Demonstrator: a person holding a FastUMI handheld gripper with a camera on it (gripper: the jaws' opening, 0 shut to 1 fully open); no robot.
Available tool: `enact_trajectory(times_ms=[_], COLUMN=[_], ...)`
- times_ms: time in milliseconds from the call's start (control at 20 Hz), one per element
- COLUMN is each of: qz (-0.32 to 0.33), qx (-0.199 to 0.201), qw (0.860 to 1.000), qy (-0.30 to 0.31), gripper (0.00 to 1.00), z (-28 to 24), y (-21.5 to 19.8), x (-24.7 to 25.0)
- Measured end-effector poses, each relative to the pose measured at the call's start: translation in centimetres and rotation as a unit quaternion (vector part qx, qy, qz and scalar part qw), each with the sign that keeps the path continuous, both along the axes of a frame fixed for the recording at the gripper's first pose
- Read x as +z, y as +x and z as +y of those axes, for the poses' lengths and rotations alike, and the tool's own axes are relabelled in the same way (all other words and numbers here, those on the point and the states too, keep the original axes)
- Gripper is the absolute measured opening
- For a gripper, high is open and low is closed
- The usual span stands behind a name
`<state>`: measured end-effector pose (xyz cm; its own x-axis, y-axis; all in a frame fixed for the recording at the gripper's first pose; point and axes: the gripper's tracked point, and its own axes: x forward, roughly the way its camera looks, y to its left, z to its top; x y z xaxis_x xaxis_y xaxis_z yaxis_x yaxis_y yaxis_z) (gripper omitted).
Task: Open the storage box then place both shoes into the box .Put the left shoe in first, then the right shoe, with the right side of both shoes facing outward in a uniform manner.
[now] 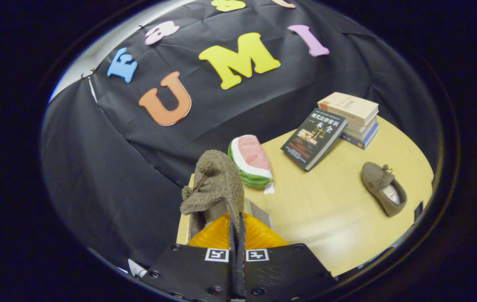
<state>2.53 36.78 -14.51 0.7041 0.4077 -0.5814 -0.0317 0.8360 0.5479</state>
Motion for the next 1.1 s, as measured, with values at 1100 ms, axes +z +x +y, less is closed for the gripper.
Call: enact_trajectory(times_ms=[1100], qz=[0.152], qx=[-0.015], qw=[0.988], qy=[0.0], gripper=[0.0], z=[11.8], y=[-2.9], x=[-15.7])
